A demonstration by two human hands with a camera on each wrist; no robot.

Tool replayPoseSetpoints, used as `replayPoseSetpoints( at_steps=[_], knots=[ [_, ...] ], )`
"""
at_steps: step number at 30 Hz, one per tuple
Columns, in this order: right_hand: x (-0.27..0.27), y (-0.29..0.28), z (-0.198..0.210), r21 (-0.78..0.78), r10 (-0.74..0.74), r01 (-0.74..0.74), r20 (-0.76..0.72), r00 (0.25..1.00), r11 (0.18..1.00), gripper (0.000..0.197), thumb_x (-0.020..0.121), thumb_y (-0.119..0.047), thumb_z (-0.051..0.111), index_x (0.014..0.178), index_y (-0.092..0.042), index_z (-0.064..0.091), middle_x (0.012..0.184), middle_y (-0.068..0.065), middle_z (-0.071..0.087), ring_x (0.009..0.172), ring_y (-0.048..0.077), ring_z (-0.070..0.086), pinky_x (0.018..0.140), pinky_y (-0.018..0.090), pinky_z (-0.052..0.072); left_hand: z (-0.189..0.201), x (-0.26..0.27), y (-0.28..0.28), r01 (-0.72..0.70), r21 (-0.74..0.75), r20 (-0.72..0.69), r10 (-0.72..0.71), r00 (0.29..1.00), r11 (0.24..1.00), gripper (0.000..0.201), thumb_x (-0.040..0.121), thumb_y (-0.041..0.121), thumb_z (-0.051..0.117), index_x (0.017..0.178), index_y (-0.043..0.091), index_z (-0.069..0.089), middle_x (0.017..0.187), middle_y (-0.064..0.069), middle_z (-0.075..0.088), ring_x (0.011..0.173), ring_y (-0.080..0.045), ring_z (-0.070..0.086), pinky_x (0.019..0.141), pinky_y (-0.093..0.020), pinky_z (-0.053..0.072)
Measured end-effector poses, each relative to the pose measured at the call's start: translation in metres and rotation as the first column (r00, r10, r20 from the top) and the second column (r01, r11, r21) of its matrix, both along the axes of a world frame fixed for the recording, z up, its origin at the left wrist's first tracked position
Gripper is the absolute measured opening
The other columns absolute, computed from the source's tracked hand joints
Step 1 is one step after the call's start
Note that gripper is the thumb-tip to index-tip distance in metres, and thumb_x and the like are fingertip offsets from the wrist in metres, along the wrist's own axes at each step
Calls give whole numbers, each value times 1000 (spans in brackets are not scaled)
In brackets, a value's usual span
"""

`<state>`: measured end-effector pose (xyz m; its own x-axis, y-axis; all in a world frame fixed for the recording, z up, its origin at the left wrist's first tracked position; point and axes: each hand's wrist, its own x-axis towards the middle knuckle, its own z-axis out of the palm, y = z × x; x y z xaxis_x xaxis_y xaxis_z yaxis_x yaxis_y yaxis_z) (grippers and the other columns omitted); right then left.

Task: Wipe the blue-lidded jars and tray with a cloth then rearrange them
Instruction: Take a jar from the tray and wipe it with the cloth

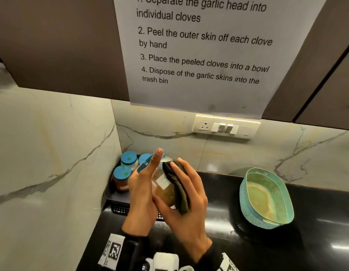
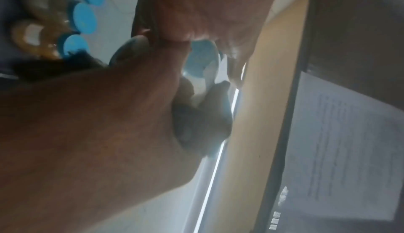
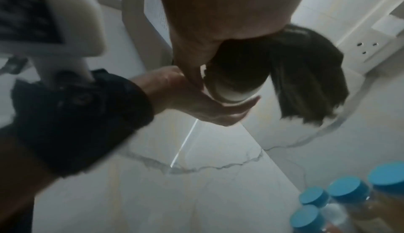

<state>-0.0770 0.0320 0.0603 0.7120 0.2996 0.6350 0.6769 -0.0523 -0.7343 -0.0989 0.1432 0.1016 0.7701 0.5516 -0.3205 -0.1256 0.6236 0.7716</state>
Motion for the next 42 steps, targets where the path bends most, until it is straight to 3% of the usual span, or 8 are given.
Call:
replayPoseSetpoints(
  at_steps=[3,8,11,17,22,27,31,42],
  knots=[
    [2,-7,-6,-39,-29,32,68,997,999,72,79,-26,94,142,-11,62,153,4,54,145,30,49,111,55,50,5,-1,-1,200,-112,60,-194,979,973,69,75,49,79,121,-2,70,115,-24,73,96,-36,77,80,-45,66],
    [3,-17,4,118,176,-161,-127,976,980,53,100,-31,70,149,-18,57,162,-1,47,151,29,44,116,57,45,-5,2,4,169,128,69,-178,982,977,123,35,66,101,131,-3,66,127,-27,71,113,-42,72,96,-53,60],
    [9,-15,27,250,287,-221,-271,919,943,45,101,-29,64,146,-29,61,156,2,56,145,25,52,117,52,46,-11,0,4,217,209,166,-253,953,954,102,31,67,101,113,12,76,103,-9,80,90,-23,78,73,-32,64],
    [35,-18,74,258,393,-302,-701,595,918,23,89,-44,62,102,-41,81,108,2,81,100,20,77,85,30,63,-6,-5,2,223,326,232,-307,923,919,102,30,64,101,116,18,72,96,-1,79,87,-17,76,71,-28,63],
    [43,-11,75,318,388,-240,-848,361,917,45,96,-47,62,128,-17,72,121,14,76,107,27,73,91,38,59,-11,-2,6,108,313,258,-195,946,943,84,49,41,93,125,19,67,105,-4,78,97,-22,74,74,-30,63],
    [22,-6,61,518,520,-52,-841,150,854,46,100,-47,58,125,-14,77,130,16,73,120,32,69,110,45,50,2,6,9,-106,322,291,8,957,941,112,23,74,96,115,18,68,99,-2,74,93,-18,73,76,-31,61],
    [12,4,55,602,598,131,-798,72,788,52,106,-50,49,129,-11,75,131,18,72,122,33,69,110,46,50,3,17,8,-346,523,346,177,921,779,110,41,83,88,122,14,58,107,12,69,102,-3,70,87,-24,60],
    [7,-10,45,582,511,129,-784,351,803,40,103,-45,51,118,-19,78,117,10,79,106,24,77,91,40,59,-25,4,-2,-262,532,373,55,926,805,77,63,33,88,128,1,61,115,6,71,108,-15,67,89,-26,56]
  ],
)
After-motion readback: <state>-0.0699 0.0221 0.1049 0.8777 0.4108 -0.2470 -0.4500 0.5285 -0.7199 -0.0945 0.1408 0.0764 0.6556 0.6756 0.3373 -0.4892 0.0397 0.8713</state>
